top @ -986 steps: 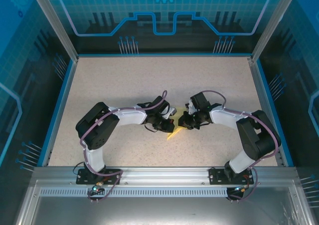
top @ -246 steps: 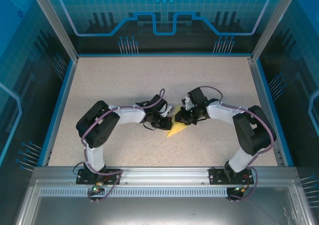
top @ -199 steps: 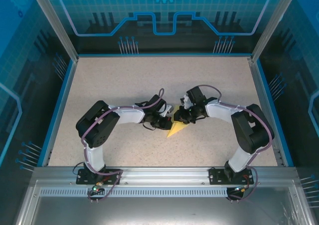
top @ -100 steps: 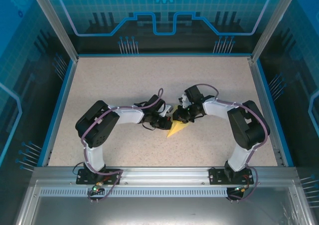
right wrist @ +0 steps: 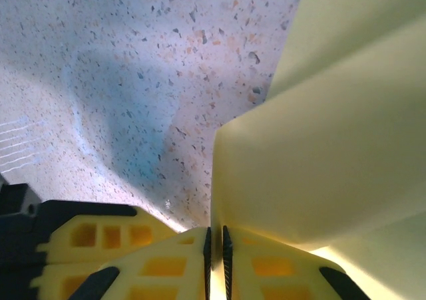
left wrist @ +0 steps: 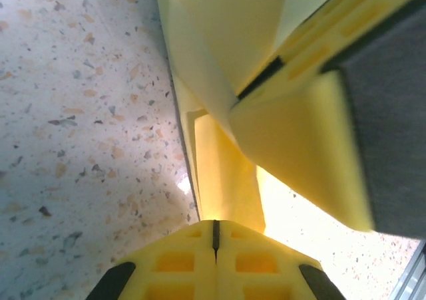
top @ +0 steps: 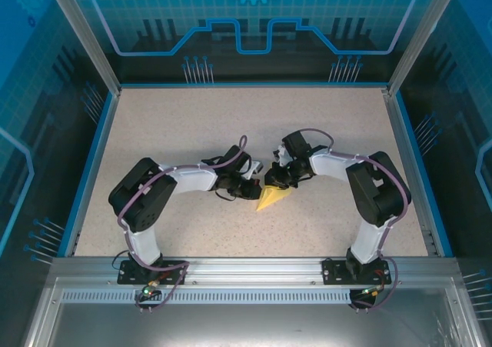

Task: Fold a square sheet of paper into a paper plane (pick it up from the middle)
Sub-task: Fourth fold the wing at the center of the table.

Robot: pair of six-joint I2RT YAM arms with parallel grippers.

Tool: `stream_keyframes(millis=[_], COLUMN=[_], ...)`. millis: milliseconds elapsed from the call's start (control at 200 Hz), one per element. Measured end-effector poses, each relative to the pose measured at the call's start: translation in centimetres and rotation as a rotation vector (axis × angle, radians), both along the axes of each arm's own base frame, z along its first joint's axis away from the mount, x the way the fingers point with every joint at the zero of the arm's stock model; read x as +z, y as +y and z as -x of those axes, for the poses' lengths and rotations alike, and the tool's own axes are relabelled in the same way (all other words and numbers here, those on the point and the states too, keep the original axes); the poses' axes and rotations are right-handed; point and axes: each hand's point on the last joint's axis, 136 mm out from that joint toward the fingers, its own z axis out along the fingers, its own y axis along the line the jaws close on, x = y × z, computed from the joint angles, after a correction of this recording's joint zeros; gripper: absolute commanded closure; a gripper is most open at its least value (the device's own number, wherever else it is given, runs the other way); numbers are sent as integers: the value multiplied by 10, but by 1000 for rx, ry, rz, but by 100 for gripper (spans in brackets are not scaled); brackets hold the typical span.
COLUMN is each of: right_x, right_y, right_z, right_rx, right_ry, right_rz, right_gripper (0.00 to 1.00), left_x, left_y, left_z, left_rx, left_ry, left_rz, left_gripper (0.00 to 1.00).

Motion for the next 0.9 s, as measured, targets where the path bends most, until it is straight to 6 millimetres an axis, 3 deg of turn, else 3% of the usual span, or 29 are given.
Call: stream_keyframes(millis=[95,275,535,900], right_x=[-2,-5,-7,-8], right_y=[1,0,0,0], right_z=[-1,0,0,0], right_rx=[6,9,12,12], right_ry=[1,10,13,15], right_rz=[3,10,12,13], right_gripper=[85,85,84,84], left_x=[10,25,19,20], left_y=[1,2,2,-19], left_z=[0,1,9,22], left_rx=[3,13,33,-10], left_ry=[-18,-43,-11,-10], left_rz=[8,32,52,93], left_gripper=[100,90,80,76])
